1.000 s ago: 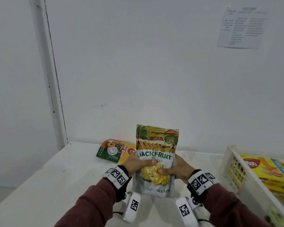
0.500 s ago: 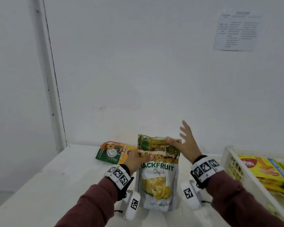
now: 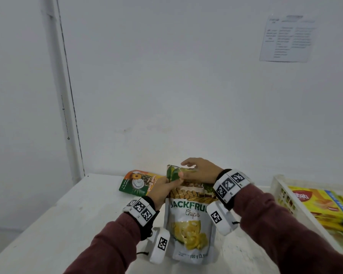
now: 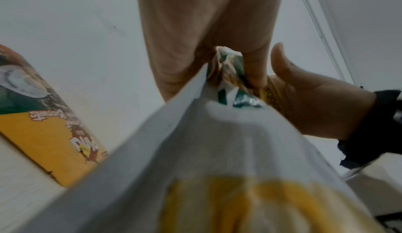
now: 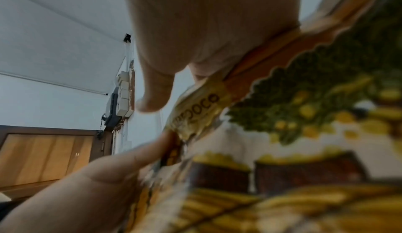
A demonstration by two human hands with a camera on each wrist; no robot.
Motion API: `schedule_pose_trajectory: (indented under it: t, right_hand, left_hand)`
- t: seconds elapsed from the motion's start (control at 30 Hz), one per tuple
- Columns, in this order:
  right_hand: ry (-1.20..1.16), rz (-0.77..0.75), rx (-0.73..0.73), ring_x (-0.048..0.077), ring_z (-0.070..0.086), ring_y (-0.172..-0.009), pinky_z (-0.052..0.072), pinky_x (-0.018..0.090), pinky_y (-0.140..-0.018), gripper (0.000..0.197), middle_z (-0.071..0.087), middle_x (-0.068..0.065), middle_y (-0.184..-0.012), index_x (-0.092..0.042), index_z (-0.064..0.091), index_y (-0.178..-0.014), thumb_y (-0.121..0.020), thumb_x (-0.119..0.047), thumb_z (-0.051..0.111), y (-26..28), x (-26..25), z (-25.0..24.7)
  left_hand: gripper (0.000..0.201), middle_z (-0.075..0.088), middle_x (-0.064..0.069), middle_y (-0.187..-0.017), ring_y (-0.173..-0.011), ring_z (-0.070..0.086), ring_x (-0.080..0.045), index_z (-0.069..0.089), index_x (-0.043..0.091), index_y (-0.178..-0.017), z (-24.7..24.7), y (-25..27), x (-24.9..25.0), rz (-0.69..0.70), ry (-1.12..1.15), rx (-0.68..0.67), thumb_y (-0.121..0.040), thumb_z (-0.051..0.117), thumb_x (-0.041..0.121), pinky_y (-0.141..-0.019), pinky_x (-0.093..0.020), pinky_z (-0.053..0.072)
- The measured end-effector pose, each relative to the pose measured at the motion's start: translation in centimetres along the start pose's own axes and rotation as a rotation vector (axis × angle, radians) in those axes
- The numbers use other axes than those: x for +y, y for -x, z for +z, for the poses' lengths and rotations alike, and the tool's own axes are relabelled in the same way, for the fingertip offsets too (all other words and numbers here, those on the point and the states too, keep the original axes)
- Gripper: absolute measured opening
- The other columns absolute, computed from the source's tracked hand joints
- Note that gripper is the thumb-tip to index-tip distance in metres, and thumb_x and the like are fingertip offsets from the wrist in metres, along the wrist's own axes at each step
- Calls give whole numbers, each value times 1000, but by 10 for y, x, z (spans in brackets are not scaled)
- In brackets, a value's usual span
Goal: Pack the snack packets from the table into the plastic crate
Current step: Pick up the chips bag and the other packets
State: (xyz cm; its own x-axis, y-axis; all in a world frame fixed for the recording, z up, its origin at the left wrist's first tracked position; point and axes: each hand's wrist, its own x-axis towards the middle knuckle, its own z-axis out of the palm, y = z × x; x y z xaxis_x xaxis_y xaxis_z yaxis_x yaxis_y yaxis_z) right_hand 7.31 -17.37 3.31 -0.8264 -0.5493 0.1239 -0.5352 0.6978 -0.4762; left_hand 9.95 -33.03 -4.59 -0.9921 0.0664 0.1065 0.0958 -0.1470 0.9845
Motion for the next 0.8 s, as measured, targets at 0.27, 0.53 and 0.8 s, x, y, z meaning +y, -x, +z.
schedule_pose_trajectory:
  t: [0.27, 0.53, 0.8]
  right_hand:
    - [-137, -32, 124, 18, 60, -87, 51, 37, -86, 13, 68, 12, -93, -6, 67, -90, -80, -14, 70, -7, 0, 1]
    - [-105, -8, 45, 14, 54, -68, 45, 29, -72, 23, 59, 0, -72, -9, 62, -104, -88, -26, 60, -12, -16, 3]
    - [111, 29, 187, 10, 54, -83, 43, 25, -77, 19, 62, -4, -90, -15, 68, -96, -83, -30, 67, -22, -26, 10]
  left_hand:
    - [16, 64, -19, -98, -93, 60, -30, 64, 5, -100, 2, 0, 7, 117, 59, 59, -92, 53, 10, -92, -46, 47]
    - [20, 72, -4, -70, -64, 67, -16, 70, 10, -80, -12, -4, 8, 179, 16, 145, -91, 54, 10, -68, -31, 52]
    - [28, 67, -14, -79, -79, 61, -27, 76, 22, -68, -13, 1, 14, 227, -48, 182, -89, 59, 13, -73, -39, 49]
